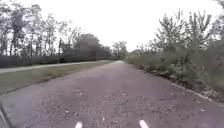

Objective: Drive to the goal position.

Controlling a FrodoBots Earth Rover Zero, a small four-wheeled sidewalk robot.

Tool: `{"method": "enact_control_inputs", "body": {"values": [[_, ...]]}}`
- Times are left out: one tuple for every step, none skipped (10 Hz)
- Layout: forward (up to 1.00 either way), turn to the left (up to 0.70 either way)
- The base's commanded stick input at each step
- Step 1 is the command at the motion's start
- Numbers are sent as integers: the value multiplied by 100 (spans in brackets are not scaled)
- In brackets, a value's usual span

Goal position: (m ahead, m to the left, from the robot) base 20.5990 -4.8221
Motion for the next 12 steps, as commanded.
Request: {"method": "enact_control_inputs", "body": {"values": [[70,0],[70,0],[70,0],[70,0],[70,0],[70,0],[70,0],[70,0],[70,0],[70,0],[70,0],[70,0]]}}
